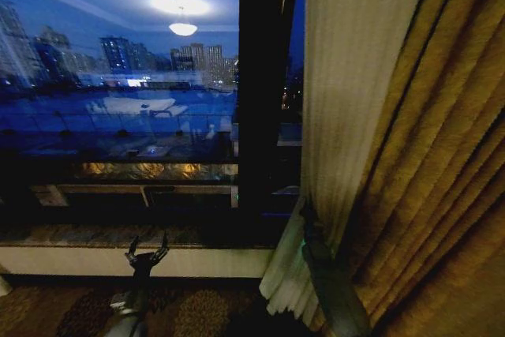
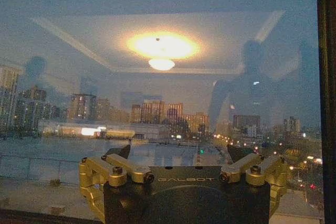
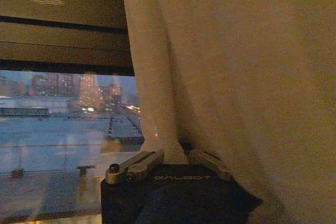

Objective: Open the curtains by pulling them apart, changing their state from closed to fully open.

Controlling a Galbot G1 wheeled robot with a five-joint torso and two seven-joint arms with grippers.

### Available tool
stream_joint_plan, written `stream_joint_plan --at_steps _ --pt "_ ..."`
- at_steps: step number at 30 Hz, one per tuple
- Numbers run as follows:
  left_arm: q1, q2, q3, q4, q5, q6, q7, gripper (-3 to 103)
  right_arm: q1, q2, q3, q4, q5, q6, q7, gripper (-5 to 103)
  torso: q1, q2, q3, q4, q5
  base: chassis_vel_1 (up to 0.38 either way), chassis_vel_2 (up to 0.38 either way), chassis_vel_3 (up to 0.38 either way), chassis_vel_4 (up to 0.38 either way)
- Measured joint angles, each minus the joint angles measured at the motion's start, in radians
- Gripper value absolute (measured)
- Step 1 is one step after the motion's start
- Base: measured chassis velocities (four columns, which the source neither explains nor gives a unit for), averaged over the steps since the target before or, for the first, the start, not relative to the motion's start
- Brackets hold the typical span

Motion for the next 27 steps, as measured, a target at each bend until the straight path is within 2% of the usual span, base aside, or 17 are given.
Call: stream_joint_plan --at_steps 4,9,16,17,19,21,23,25,27 --pt "0.000 0.000 0.000 0.000 0.000 0.000 0.000 100 -0.004 -0.014 0.010 0.004 0.003 -0.016 0.027 0 0.000 0.000 0.000 -0.0001 0.0001 0.000 0.000 0.000 0.000" --pt "0.000 0.000 0.000 0.000 0.000 0.000 0.000 100 -0.016 -0.027 0.020 0.016 -0.020 -0.058 0.102 0 0.000 0.000 0.000 -0.0001 0.0000 0.000 0.000 0.000 0.000" --pt "0.000 0.000 0.000 0.000 0.000 0.000 0.000 100 -0.063 -0.020 -0.010 0.080 -0.022 -0.078 0.123 0 0.000 0.000 0.000 -0.0002 0.0001 0.000 0.000 0.000 0.000" --pt "0.000 0.000 0.000 0.000 0.000 0.000 0.000 100 -0.084 -0.014 -0.026 0.113 -0.015 -0.081 0.116 -2 0.000 0.000 0.000 -0.0002 0.0000 0.000 0.000 0.000 0.000" --pt "0.000 0.000 0.000 0.000 0.000 0.000 0.000 100 -0.121 -0.006 -0.060 0.165 0.013 -0.082 0.075 8 0.000 0.000 0.000 -0.0003 0.0004 0.000 0.000 0.000 0.000" --pt "0.000 0.000 0.000 0.000 0.000 0.000 0.000 100 -0.136 -0.005 -0.074 0.191 0.028 -0.084 0.053 8 0.000 0.000 0.000 -0.0001 0.0003 0.000 0.000 0.000 0.000" --pt "0.000 0.000 0.000 0.000 0.000 0.000 0.000 100 -0.163 -0.003 -0.095 0.230 0.036 -0.084 -0.006 19 0.000 0.000 0.000 -0.0001 -0.0003 0.000 0.000 0.000 0.000" --pt "0.000 0.000 0.000 0.000 0.000 0.000 0.000 100 -0.199 0.000 -0.119 0.257 0.027 -0.034 -0.086 31 0.000 0.000 0.000 -0.0001 -0.0001 0.000 0.000 0.000 0.000" --pt "0.000 0.000 0.000 0.000 0.000 0.000 0.000 100 -0.212 0.001 -0.128 0.271 0.029 -0.025 -0.105 31 0.000 0.000 0.000 -0.0001 -0.0001 0.000 0.000 0.000 0.000"
